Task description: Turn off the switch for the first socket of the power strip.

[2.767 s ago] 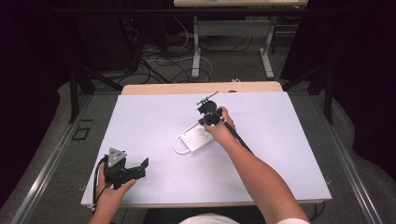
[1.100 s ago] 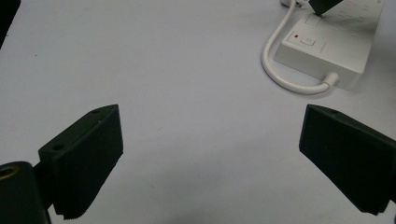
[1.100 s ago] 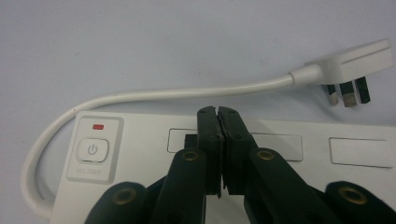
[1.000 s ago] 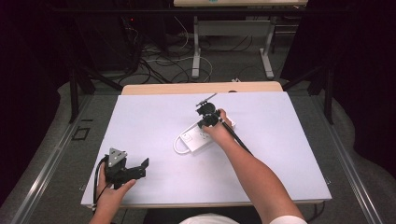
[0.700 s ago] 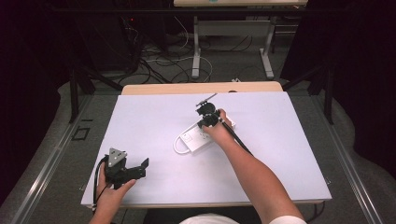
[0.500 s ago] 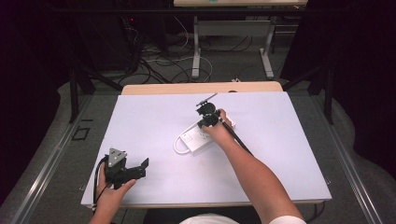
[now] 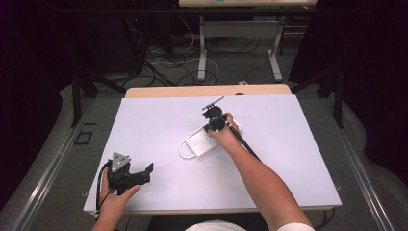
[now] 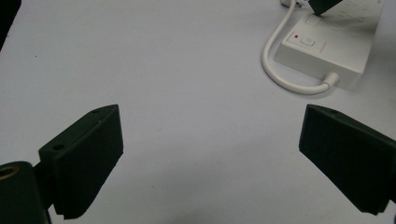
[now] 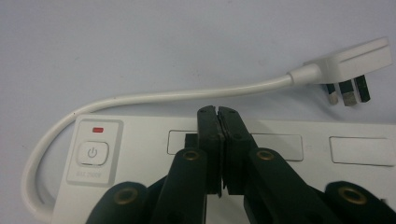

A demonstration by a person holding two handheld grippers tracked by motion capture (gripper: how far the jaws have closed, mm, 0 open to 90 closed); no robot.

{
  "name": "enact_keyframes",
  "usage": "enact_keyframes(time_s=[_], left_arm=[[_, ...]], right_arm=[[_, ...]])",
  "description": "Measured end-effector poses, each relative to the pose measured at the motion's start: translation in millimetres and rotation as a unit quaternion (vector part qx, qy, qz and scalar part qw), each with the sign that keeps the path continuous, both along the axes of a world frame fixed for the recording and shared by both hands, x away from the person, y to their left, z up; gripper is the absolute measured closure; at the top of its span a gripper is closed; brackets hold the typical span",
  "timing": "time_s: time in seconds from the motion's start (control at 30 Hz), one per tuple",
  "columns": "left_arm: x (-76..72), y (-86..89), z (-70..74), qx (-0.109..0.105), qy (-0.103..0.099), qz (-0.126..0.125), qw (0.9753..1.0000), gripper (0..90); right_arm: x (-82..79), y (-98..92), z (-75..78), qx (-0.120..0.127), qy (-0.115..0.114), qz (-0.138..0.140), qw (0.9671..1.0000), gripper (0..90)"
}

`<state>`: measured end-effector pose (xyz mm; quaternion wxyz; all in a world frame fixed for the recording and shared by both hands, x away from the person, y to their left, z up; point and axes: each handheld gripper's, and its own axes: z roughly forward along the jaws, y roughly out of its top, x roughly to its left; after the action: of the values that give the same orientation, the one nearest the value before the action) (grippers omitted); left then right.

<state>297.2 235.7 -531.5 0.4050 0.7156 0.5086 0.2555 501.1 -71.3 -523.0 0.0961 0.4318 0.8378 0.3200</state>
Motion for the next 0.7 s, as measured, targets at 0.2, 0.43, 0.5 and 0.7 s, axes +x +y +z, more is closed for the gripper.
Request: enact_keyframes(time_s=[0.2,0.43,0.5,0.7], left_arm=[[0.5,-0.3,-0.4,-0.002,0.000,0.001,1.0000,6.2],[1.5,-0.6,-0.4,-0.001,0.002,0.000,1.0000,6.2],[1.7,-1.0,-0.5,0.000,0.002,0.000,1.0000,6.2],[1.1,-0.6,-0.5,-0.001,0.002,0.000,1.0000,6.2]], right_arm=[[-0.5,-1.5,-1.2,0.000,0.011,-0.008,0.9999,90.0],[-1.0,-1.9,-1.9,-0.002,0.010,-0.011,0.9999,90.0],[-0.7,-2.1,-0.9,-0.009,0.015,-0.009,0.9998,90.0],[-0.9,-1.6,-2.5,-0.002,-0.002,-0.008,1.0000,90.0]])
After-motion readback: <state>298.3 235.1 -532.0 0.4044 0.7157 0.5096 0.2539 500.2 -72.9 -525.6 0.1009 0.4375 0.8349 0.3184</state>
